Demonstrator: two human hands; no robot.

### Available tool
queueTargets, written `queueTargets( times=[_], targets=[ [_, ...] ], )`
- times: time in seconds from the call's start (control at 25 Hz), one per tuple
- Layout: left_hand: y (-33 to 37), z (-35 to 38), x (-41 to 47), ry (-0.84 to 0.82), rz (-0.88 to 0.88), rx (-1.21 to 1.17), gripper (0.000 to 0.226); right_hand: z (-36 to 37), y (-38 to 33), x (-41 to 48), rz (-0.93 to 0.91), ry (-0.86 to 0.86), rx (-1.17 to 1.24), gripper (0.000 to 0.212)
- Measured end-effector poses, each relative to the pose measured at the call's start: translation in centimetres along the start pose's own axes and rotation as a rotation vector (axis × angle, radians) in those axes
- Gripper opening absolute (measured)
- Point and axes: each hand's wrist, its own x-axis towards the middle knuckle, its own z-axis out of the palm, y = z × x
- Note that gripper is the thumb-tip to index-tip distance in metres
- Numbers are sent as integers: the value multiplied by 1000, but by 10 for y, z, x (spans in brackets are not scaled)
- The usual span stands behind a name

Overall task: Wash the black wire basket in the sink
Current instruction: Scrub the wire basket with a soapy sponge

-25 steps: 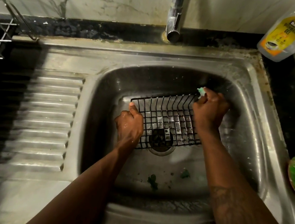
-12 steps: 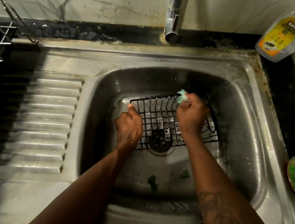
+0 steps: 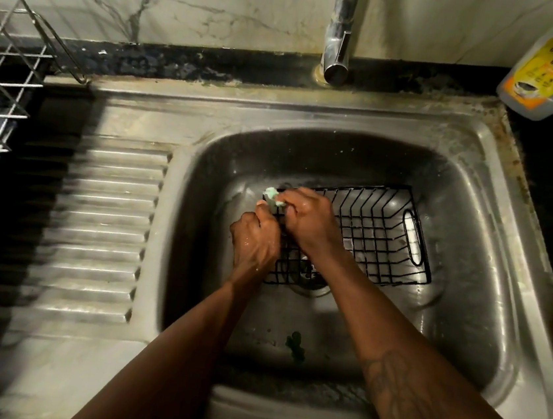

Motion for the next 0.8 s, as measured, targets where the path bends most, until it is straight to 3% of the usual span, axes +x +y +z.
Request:
queueTargets(
  times=[0.12, 0.28, 0.36, 0.52, 0.6, 0.68, 0.8],
  targets=[
    [5, 5, -3, 49, 48, 62, 44, 6, 5, -7, 132, 162, 21, 16],
    [2, 5, 2, 73, 86, 100, 46, 27, -8, 2, 428, 68, 163, 17],
    [3, 4, 1, 75, 88, 105, 48, 36, -8, 9, 596, 113, 193, 22],
    [5, 6, -1, 98, 107, 89, 50, 39, -24, 8, 1063, 341, 617, 8],
    [3, 8, 1, 114, 86, 68, 52, 37, -33, 2, 941, 443, 758, 14],
    [4, 8, -2, 116, 67, 81, 52, 34, -34, 0, 845, 447, 722, 17],
    [11, 6, -7, 107, 80, 91, 52, 32, -27, 7, 1115, 400, 641, 15]
  ],
)
